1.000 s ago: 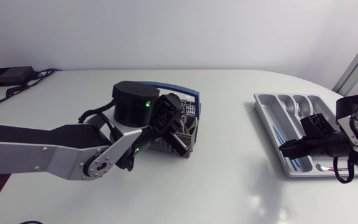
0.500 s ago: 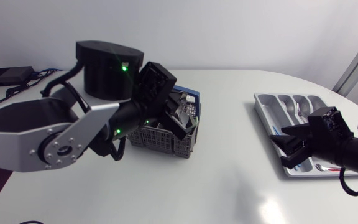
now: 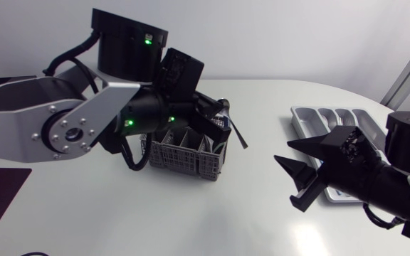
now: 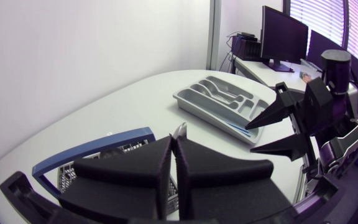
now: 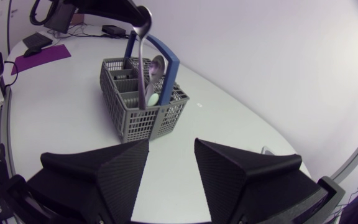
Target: Sort the cutlery from the basket into the organizer compartments.
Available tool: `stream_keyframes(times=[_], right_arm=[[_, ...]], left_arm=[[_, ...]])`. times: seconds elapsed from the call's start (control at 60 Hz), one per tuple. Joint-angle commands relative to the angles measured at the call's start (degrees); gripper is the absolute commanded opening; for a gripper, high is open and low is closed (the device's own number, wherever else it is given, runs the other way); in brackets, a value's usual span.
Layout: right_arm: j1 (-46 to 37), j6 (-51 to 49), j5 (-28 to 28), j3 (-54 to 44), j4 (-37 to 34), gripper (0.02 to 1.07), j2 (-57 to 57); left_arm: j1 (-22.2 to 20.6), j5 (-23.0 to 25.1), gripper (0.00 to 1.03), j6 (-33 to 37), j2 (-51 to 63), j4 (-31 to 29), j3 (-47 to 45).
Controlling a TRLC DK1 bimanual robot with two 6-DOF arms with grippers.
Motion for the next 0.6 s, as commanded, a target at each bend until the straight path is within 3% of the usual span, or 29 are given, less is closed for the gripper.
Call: stream_keyframes(times=[0.0, 0.4, 0.583], right_arm=[[5.2, 1.5, 3.6, -0.4, 2.3, 0.57, 1.1], [12.4, 2.2, 10.4, 4.9, 8.1, 0.57, 9.6], [13.5, 2.4, 12.2, 7.3, 9.4, 0.48, 13.3]], left_arm=[[0.0, 1.5, 0.03, -2.4, 2.3, -0.6, 3.1], [-1.2, 5.8, 0.03, -6.1, 7.1, -2.1, 7.0], [-1.5, 6.5, 0.03, -6.7, 8.1, -1.9, 6.7]])
